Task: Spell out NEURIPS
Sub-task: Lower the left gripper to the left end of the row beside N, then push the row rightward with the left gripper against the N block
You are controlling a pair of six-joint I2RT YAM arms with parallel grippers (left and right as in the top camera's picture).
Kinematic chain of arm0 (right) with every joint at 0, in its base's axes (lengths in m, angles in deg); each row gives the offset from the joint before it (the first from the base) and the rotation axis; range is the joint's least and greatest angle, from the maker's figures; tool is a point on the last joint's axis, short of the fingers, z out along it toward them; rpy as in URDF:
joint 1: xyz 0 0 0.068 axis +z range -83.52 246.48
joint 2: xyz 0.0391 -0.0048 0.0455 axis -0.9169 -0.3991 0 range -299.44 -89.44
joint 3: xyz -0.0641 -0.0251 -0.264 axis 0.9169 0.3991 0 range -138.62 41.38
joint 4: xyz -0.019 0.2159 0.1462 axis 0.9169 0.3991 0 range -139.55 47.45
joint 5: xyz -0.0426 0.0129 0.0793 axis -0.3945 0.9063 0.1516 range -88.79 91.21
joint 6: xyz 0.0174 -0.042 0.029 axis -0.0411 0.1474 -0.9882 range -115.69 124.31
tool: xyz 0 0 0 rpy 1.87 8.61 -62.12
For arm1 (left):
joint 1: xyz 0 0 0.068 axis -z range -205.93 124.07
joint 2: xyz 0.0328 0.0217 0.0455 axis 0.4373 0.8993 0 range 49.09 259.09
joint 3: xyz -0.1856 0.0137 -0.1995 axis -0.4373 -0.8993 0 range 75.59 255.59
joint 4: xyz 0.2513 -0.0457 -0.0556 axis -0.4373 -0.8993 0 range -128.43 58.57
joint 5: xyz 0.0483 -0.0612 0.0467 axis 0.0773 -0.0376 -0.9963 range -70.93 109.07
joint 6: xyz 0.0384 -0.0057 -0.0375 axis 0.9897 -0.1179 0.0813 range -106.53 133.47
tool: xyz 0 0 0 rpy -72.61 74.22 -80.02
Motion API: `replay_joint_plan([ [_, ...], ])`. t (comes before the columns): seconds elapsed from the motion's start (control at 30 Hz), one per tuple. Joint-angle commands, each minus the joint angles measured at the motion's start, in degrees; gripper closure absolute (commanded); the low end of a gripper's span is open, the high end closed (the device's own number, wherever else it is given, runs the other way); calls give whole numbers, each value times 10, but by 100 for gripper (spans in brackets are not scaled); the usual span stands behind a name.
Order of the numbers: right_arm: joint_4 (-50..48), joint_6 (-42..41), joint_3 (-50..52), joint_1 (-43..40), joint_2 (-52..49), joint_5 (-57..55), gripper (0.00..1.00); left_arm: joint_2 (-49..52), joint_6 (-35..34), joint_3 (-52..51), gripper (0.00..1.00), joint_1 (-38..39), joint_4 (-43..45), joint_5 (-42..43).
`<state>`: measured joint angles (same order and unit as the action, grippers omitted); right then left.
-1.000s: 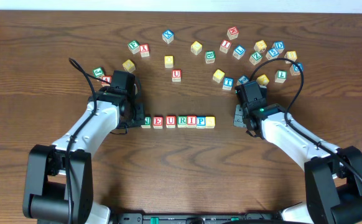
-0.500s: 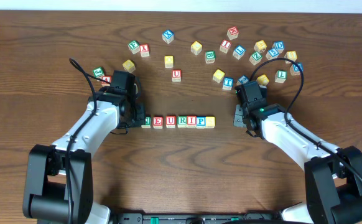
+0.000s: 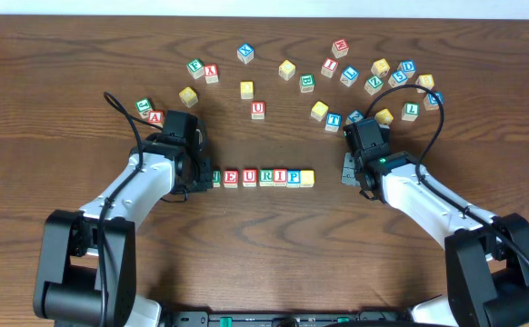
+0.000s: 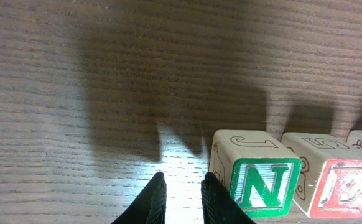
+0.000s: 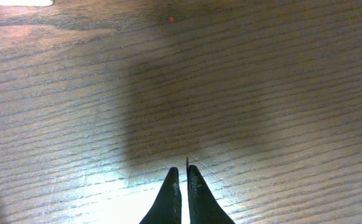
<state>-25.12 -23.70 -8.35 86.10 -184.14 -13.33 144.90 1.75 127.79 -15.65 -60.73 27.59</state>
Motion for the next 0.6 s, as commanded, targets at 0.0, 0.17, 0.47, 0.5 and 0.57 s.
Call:
replay_joint_plan([
  [0.0,0,4,2,-6,14,-1,99,4,6,-5,80,-2,3,1],
  [0.17,0,4,2,-5,14,0,99,4,17,-5,80,-2,3,8],
  [0.47,0,4,2,-5,14,4,99,4,44,-5,80,14,10,54],
  [0.5,0,4,2,-5,14,4,99,4,44,-5,80,18,11,54],
  [0.57,0,4,2,-5,14,4,99,4,44,-5,80,27,13,54],
])
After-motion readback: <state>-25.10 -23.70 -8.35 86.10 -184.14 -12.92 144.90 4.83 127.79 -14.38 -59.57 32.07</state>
